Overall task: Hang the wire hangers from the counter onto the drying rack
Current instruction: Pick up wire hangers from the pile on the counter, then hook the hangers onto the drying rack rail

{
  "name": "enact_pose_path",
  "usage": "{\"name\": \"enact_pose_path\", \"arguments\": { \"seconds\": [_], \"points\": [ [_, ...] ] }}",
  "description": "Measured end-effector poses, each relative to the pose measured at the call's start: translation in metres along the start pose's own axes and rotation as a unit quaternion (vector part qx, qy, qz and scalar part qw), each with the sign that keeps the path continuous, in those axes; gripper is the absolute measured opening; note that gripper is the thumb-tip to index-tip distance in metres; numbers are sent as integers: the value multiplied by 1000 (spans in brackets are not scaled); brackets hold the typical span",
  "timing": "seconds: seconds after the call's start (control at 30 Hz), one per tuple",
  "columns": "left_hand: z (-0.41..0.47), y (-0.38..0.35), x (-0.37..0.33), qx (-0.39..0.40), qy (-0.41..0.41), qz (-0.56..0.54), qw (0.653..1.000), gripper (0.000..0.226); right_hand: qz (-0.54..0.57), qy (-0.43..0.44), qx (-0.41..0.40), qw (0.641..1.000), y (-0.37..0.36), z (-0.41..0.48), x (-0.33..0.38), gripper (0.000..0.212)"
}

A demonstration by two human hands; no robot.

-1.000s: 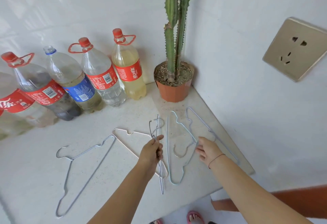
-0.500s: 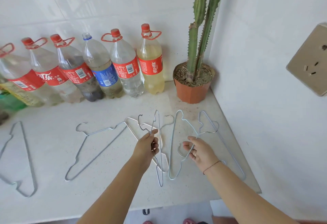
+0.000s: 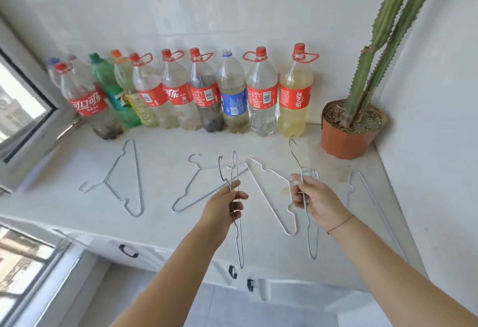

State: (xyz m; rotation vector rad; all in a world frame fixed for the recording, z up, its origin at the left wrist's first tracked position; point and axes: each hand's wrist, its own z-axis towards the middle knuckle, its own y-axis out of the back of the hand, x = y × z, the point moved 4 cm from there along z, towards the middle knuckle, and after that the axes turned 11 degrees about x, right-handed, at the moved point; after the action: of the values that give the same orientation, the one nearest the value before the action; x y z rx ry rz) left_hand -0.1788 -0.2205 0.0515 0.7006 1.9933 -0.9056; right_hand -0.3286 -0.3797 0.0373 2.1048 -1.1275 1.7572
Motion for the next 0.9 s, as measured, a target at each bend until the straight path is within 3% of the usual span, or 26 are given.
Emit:
{"name": "enact_pose_path", "arguments": {
  "seconds": [0.5, 0.73, 0.9],
  "points": [
    [-263, 133, -45, -156, -115, -9, 981, 13, -41, -2, 257, 966, -250, -105, 1, 16],
    [-390, 147, -78, -281, -210, -49, 935, 20, -36, -14, 432, 901, -365, -165, 14, 21],
    [-474, 133, -109, -328, -295, -59, 896, 21, -26, -60, 532, 844, -434, -205, 40, 22]
  ]
}}
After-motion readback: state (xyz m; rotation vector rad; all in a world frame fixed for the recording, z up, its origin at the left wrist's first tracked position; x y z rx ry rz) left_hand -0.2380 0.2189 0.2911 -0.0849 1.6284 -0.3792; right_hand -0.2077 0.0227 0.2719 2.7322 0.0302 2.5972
